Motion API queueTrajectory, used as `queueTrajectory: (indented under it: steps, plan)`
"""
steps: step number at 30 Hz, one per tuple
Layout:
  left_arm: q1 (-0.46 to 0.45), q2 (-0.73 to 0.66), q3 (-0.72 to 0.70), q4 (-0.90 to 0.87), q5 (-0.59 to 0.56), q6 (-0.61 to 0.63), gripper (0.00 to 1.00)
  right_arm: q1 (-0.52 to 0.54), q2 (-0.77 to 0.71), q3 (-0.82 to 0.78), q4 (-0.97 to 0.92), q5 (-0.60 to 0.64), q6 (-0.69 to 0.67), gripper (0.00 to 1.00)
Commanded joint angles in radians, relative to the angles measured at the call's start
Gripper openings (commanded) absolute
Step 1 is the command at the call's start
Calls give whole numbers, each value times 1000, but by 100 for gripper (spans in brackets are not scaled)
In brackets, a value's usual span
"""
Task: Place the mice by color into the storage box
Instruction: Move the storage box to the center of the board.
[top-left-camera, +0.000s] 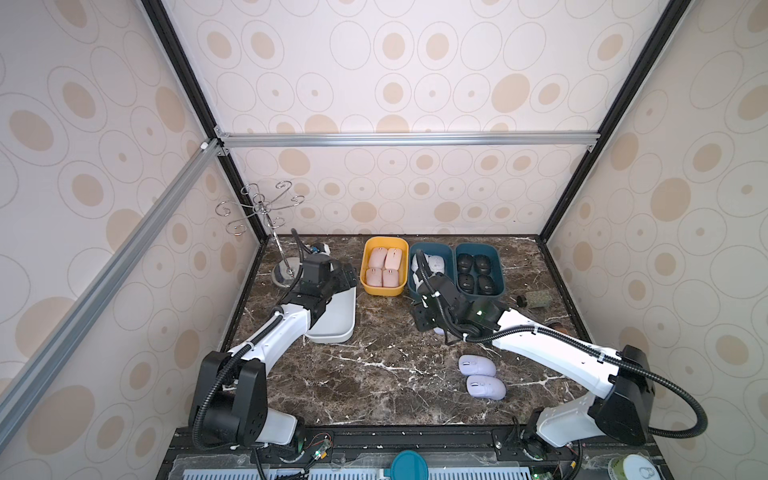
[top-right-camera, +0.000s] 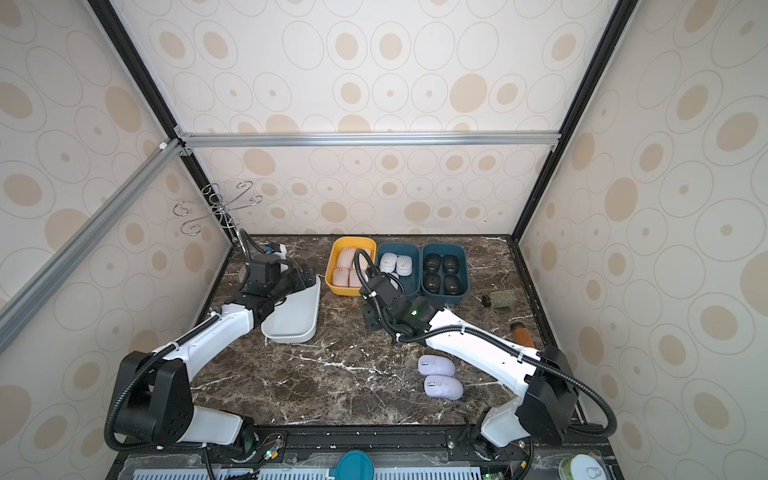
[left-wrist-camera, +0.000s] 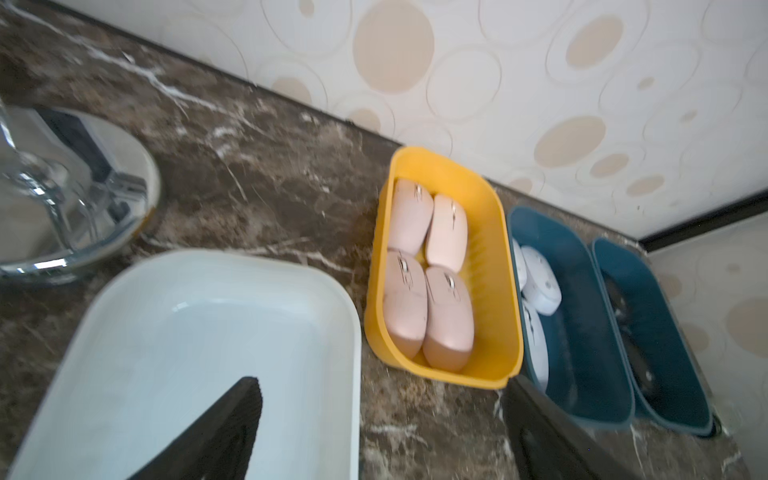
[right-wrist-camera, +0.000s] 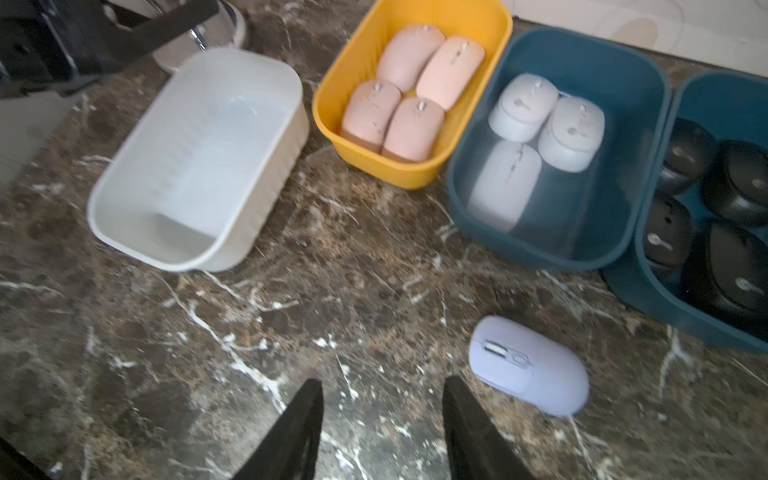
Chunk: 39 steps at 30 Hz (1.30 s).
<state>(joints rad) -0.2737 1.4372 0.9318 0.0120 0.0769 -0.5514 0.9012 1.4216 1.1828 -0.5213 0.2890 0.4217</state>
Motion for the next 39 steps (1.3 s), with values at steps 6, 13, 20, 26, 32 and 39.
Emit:
queueTrajectory:
  steps: [6,13,20,26,32,39]
  plan:
    - [-76,124,-38,-165,-56,74,77,-5,-100,-123,-36,23,23,55]
    - [-105,192,-43,-158,-57,67,55,-5,-104,-113,-64,12,32,55]
    - [-157,57,-143,-148,-93,-13,7,-5,-141,-127,-89,55,34,55]
    - [-289,-128,-314,-53,-101,-260,0,-22,-185,-159,-150,123,78,55]
    - [-539,-155,-418,107,-199,-564,0,-75,-228,-233,-211,135,155,54]
    - [-707,49,-348,305,-183,-775,0,-97,-246,-284,-251,152,181,56]
